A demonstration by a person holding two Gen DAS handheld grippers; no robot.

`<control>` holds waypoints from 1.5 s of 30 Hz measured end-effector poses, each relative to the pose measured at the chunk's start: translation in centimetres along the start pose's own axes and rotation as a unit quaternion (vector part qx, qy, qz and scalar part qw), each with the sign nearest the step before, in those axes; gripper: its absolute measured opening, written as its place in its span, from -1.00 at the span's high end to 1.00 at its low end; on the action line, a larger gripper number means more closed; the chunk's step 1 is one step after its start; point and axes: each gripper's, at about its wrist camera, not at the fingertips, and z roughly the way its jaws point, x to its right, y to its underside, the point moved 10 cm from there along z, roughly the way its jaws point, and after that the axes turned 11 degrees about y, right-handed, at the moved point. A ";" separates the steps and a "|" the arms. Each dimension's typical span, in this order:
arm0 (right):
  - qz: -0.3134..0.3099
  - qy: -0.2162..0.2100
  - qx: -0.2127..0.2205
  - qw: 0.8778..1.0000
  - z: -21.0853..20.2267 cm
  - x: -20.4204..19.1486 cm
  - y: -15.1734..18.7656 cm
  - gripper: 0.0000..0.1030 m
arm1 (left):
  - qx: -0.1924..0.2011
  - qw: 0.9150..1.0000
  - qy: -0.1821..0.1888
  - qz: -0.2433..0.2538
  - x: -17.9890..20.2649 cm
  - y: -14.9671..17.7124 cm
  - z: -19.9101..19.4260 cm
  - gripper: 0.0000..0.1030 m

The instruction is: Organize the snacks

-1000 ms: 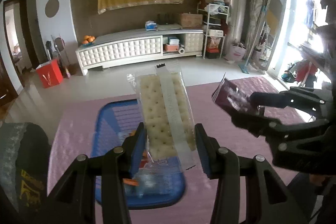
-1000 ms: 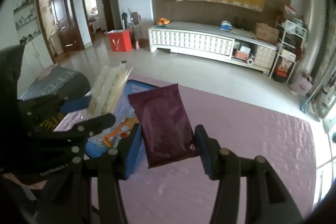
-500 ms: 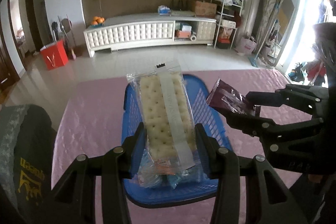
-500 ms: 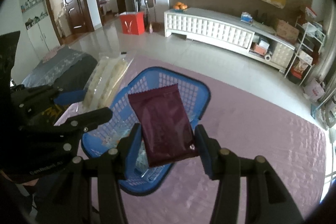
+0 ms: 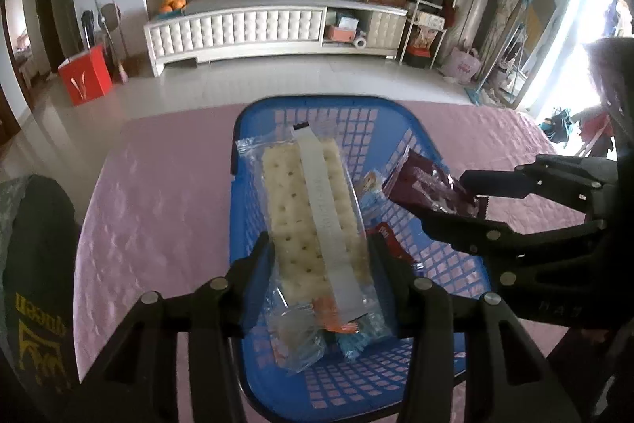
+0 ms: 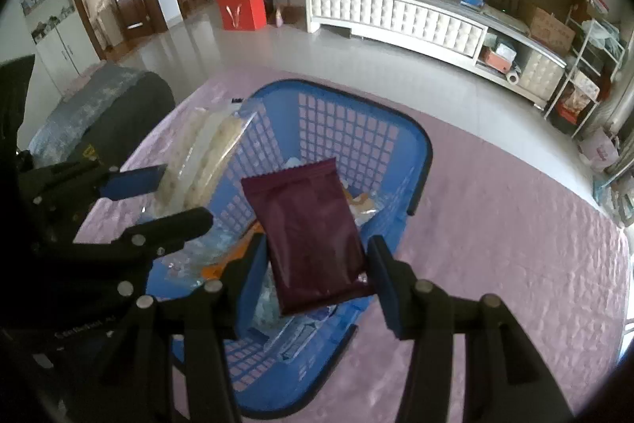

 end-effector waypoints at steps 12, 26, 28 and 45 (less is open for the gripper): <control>-0.008 0.002 -0.013 1.000 0.8 -0.4 1.0 -0.40 | 0.014 1.000 -0.022 0.015 0.7 1.6 -1.4 -0.36; 0.075 0.034 0.100 0.992 -11.1 3.1 2.3 -0.41 | 0.129 0.990 -0.040 0.027 6.1 1.1 -11.7 -0.37; 0.081 0.047 0.111 0.989 -12.7 3.7 2.7 -0.41 | 0.155 0.987 -0.043 0.028 7.3 1.4 -13.6 -0.37; 0.085 0.134 0.259 0.953 -26.2 5.1 7.2 -1.00 | 0.257 0.961 -0.060 0.088 17.3 5.1 -23.7 -1.00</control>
